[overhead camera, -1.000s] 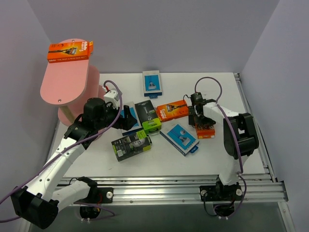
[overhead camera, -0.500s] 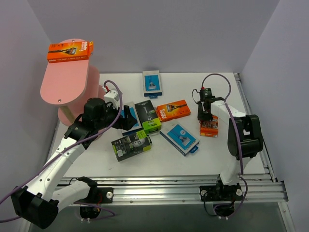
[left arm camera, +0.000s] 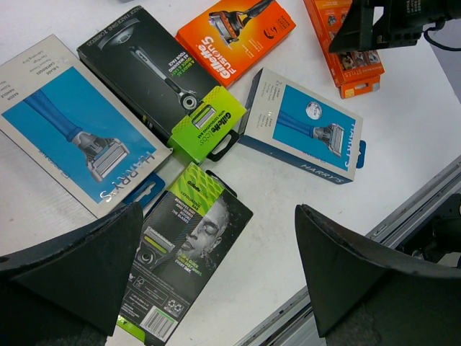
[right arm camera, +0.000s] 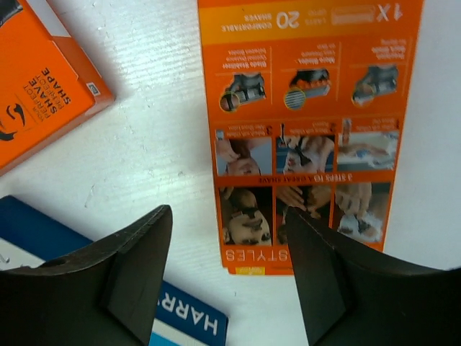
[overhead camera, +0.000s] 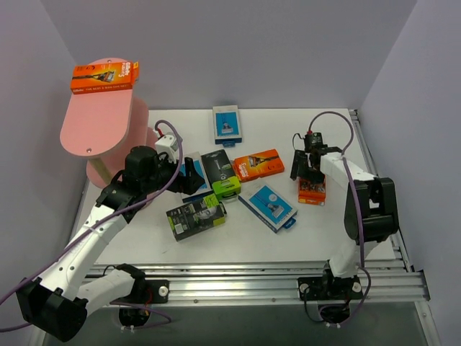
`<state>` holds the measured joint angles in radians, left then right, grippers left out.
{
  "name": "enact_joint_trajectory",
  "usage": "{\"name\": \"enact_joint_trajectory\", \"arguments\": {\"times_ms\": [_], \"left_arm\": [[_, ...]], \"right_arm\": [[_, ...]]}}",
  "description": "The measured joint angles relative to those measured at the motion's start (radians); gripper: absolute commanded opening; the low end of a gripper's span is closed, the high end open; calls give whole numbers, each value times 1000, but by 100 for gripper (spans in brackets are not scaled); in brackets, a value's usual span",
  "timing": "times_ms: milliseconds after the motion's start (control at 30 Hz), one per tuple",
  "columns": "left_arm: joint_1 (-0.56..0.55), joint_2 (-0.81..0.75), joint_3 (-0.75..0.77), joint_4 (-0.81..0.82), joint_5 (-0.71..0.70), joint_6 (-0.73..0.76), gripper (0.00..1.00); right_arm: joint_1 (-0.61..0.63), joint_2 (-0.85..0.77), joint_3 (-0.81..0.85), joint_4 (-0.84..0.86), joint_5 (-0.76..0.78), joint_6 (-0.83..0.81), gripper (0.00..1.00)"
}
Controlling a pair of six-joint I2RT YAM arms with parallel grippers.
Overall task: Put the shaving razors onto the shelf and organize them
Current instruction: Grab a shaving razor with the right arm
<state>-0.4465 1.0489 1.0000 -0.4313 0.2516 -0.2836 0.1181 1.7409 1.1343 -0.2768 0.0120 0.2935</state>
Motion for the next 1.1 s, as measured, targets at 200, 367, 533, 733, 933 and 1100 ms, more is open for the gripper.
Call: {"name": "enact_joint_trajectory", "arguments": {"times_ms": [200, 367, 533, 733, 933, 1100], "left_arm": [[0, 0, 0, 0, 1, 0, 96], [0, 0, 0, -1, 1, 0, 95], [0, 6, 0, 2, 0, 0, 95], [-72, 138, 71, -24, -45, 1, 95], [-186, 390, 386, -81, -130, 4, 95], [-187, 622, 686, -101, -151, 13, 95]], "right_arm": [[-2, -191, -148, 29, -5, 125, 58], [-2, -344, -255, 72, -55, 206, 59], [0, -348, -268, 138, -117, 245, 58], [29, -344, -373, 259, -189, 333, 52], [63, -249, -388, 396, -256, 390, 45], [66, -150, -366, 457, -286, 416, 42]]}}
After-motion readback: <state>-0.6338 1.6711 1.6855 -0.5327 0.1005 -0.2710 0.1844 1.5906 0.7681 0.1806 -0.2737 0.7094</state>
